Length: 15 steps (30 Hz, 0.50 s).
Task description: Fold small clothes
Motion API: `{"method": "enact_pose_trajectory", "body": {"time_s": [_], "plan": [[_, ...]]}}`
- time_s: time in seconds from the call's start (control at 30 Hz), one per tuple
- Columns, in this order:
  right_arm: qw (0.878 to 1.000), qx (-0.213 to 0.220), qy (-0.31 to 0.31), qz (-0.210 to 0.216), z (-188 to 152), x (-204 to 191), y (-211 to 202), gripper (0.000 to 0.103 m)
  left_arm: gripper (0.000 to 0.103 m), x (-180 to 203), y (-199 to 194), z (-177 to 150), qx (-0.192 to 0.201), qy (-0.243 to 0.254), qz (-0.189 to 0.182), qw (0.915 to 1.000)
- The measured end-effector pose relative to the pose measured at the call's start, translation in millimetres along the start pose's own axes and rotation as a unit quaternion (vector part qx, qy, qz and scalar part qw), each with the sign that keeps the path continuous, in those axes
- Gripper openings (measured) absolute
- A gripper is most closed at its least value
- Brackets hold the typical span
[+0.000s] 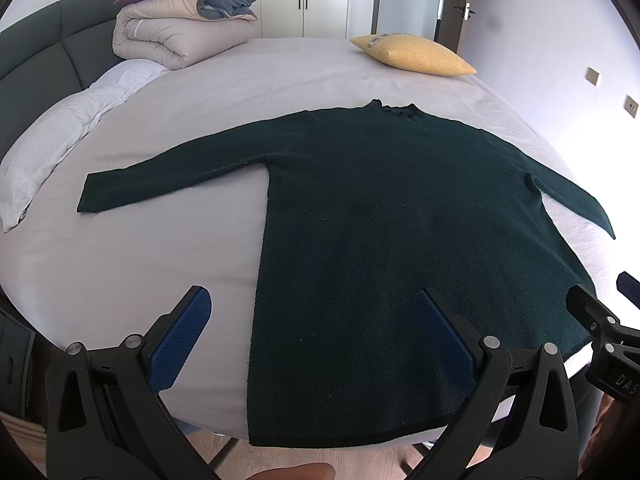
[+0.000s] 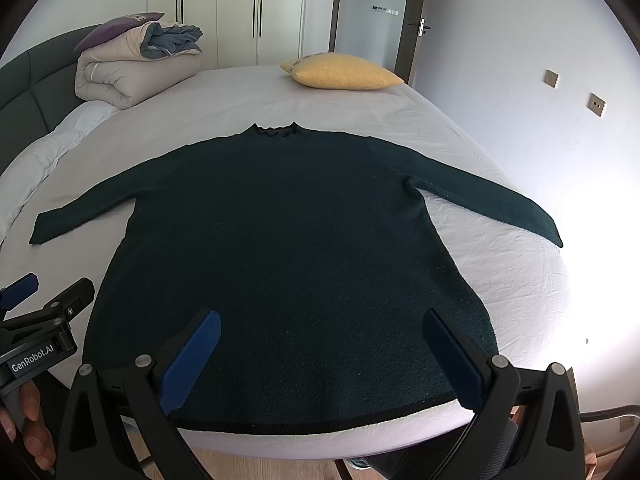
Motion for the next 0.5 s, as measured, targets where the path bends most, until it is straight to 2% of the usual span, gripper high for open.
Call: {"method": "enact_pose_trajectory", "body": {"time_s": [0.5], "plan": [[1.000,-0.002,-0.001,0.000,-2.8,-1.7,1.9,0.103,0.103,-2.4,-3.4,0.0,0.000,0.000,0.000,1.0000]]}}
Point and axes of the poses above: each gripper's, at about its wrist camera, not at the fingertips, and y roughly the way its jaws point, x to its right, z to its top, the point moved 4 cm from there along y, roughly the way its jaws point, and after that the axes turned 2 degrees about -x, right-handed, at the moved point
